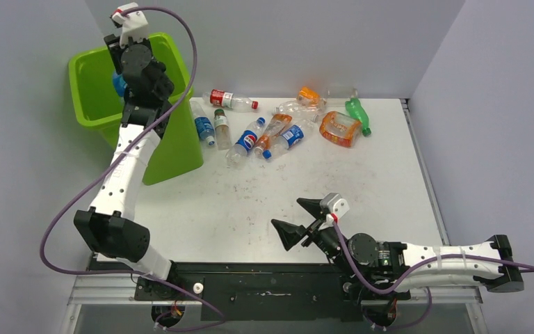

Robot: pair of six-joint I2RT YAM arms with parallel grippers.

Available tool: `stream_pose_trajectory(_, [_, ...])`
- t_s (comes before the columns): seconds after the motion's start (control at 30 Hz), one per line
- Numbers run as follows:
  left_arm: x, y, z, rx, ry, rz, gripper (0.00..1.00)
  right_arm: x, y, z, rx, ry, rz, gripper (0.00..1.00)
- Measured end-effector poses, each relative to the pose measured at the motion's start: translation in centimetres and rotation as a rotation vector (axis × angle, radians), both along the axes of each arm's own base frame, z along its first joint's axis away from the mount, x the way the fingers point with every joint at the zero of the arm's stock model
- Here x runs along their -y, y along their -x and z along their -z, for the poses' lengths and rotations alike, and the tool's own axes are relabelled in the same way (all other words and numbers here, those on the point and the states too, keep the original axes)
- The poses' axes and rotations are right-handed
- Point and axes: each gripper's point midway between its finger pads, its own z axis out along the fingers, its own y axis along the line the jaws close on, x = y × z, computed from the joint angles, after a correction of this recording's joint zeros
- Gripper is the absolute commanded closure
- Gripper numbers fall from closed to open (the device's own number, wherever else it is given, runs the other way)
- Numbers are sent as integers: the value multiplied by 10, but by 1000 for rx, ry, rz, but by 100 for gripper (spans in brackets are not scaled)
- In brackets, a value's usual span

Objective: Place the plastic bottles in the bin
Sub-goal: Place the plastic bottle in the trash bin, then move the plastic bottle to the center of the board.

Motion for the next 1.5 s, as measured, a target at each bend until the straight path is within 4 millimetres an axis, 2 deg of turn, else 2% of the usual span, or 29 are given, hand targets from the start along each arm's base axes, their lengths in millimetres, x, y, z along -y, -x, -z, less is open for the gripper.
stream_pose_trajectory(0.03, [-1,-4,14,-41,-6,-18,36,3,-2,0,-1,0,18,10])
stream_pose_trajectory(0.1, [-2,-5,28,-83,-14,-36,19,10,-8,-1,-3,-1,62,10])
stream_pose_trajectory(0.17, [0,-4,29,-87,-14,-40,1,18,-13,-2,-4,-6,108,10])
stream_pose_trajectory(0.23, [7,2,23,-77,-18,-30,4,27,-19,-5,-6,-15,152,10])
stream_pose_trajectory(0.3, [25,10,11,-57,-26,8,4,34,-24,-6,-8,-11,190,10])
stream_pose_trajectory(0.4, [76,28,-19,-12,-54,132,4,40,-33,-12,-13,-3,242,10])
stream_pose_trajectory(0.53, [168,68,-54,26,-102,424,4,42,-63,-24,-46,26,360,10])
stream_pose_trajectory(0.63, [220,100,-52,-11,-145,639,4,47,-97,-21,-92,39,446,10])
stream_pose_trajectory(0.7, [242,119,-36,-52,-166,766,4,57,-124,-7,-143,46,498,10])
stream_pose_trajectory(0.77, [253,135,-5,-116,-181,875,4,75,-152,9,-203,33,566,10])
stream_pose_trajectory(0.83, [256,148,33,-181,-191,961,4,96,-176,26,-269,-5,628,10])
stream_pose_trajectory(0.87, [256,157,60,-224,-198,1008,4,105,-184,34,-297,-28,652,10])
stream_pose_trajectory(1.0, [258,184,142,-356,-206,1145,4,135,-210,64,-394,-140,735,10])
stream_pose_trajectory(1.17, [260,205,220,-475,-168,1234,4,180,-244,97,-479,-269,889,10])
stream_pose_trajectory(1.3, [260,214,252,-520,-125,1264,4,222,-272,128,-526,-323,1032,10])
stream_pose_trajectory(1.4, [261,217,258,-503,-80,1277,4,241,-301,150,-563,-299,1113,6])
stream_pose_trajectory(1.5, [261,220,257,-483,-46,1288,4,248,-340,159,-576,-287,1142,3])
